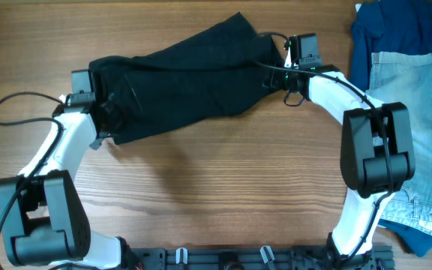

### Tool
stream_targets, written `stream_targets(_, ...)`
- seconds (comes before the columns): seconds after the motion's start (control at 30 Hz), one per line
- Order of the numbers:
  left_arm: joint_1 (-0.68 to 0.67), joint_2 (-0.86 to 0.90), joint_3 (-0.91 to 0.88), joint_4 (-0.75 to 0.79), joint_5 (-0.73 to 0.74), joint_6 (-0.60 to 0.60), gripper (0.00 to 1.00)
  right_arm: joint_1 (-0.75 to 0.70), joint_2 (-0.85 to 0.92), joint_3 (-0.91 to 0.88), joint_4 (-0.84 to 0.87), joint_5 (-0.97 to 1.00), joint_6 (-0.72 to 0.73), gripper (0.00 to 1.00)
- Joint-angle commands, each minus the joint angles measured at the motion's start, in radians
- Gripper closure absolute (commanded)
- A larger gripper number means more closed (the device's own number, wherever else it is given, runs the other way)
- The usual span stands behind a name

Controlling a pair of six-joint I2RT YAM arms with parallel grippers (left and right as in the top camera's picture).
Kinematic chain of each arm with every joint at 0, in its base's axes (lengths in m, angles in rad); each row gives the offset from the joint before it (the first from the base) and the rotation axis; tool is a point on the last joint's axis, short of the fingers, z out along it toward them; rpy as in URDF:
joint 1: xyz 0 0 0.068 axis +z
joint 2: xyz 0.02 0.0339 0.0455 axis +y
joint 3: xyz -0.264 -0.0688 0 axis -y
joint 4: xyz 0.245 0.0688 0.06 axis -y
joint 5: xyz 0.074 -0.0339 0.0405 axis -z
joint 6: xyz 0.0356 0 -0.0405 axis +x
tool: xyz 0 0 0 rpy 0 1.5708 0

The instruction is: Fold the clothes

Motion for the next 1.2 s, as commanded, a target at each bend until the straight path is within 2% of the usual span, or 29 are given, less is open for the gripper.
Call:
stream_targets(0.0, 0.003, 0.012, -0.061, 0.003, 0.042, 0.005, 0.16, 0.001, 0.045, -0.01, -0.03, 0.014, -0.021, 0.34)
stream_targets(0.03, 0.003, 0.014, -0.074, 0.003, 0.053, 0.005, 0.2, 0.002, 0.045, -0.01, -0.045, 0.013, -0.02, 0.72)
stream_targets(0.07, 0.003, 0.016, -0.082, 0.003, 0.063, 0.005, 0.24, 0.002, 0.045, -0.01, -0.064, 0.013, -0.02, 0.92)
stream_targets(0.1, 0.003, 0.016, -0.088, 0.002, 0.063, 0.005, 0.28, 0.001, 0.045, -0.01, -0.098, 0.013, -0.019, 0.96)
stream_targets(0.2, 0.003, 0.016, -0.09, 0.002, 0.063, 0.006, 0.47, 0.0, 0.04, -0.01, -0.285, 0.015, 0.013, 0.96)
stream_targets(0.23, 0.003, 0.016, -0.09, -0.01, 0.063, 0.013, 0.63, 0.0, 0.037, -0.01, -0.346, 0.018, 0.04, 0.96)
stream_targets(0.27, 0.003, 0.016, -0.09, -0.032, 0.063, 0.015, 0.75, 0.0, 0.035, -0.01, -0.412, 0.018, 0.065, 0.96)
stream_targets(0.37, 0.003, 0.016, -0.09, -0.137, 0.062, 0.054, 0.94, 0.0, 0.025, -0.01, -0.599, 0.052, 0.122, 0.96)
stream_targets(0.57, 0.008, -0.006, -0.09, -0.266, 0.055, 0.095, 0.96, 0.0, -0.113, -0.01, -0.806, 0.054, 0.14, 0.96)
stream_targets(0.6, 0.019, -0.026, -0.09, -0.28, 0.055, 0.095, 0.96, 0.0, -0.156, -0.01, -0.822, 0.053, 0.14, 0.9)
stream_targets(0.63, 0.033, -0.05, -0.09, -0.291, 0.055, 0.095, 0.96, 0.0, -0.2, -0.01, -0.821, 0.055, 0.137, 0.32)
stream_targets(0.67, 0.047, -0.075, -0.09, -0.295, 0.055, 0.095, 0.96, 0.0, -0.239, -0.01, -0.804, 0.055, 0.133, 0.01)
stream_targets(0.77, 0.076, -0.156, -0.09, -0.29, 0.06, 0.095, 0.96, 0.0, -0.304, -0.009, -0.682, 0.04, 0.057, 0.01)
stream_targets(0.8, 0.076, -0.172, -0.09, -0.289, 0.059, 0.095, 0.95, 0.0, -0.31, -0.009, -0.624, -0.005, 0.026, 0.04)
stream_targets(0.83, 0.076, -0.179, -0.09, -0.289, 0.06, 0.095, 0.94, 0.0, -0.309, -0.009, -0.608, -0.062, 0.002, 0.14)
stream_targets(0.87, 0.076, -0.179, -0.09, -0.29, 0.063, 0.095, 0.94, 0.001, -0.307, -0.01, -0.612, -0.098, 0.007, 0.16)
stream_targets(1.03, 0.076, -0.179, -0.09, -0.286, 0.063, 0.094, 0.91, 0.015, -0.307, -0.022, -0.666, -0.107, -0.014, 0.2)
stream_targets(1.17, 0.076, -0.179, -0.09, -0.286, 0.063, 0.094, 0.91, 0.015, -0.305, -0.117, -0.57, -0.086, -0.02, 0.2)
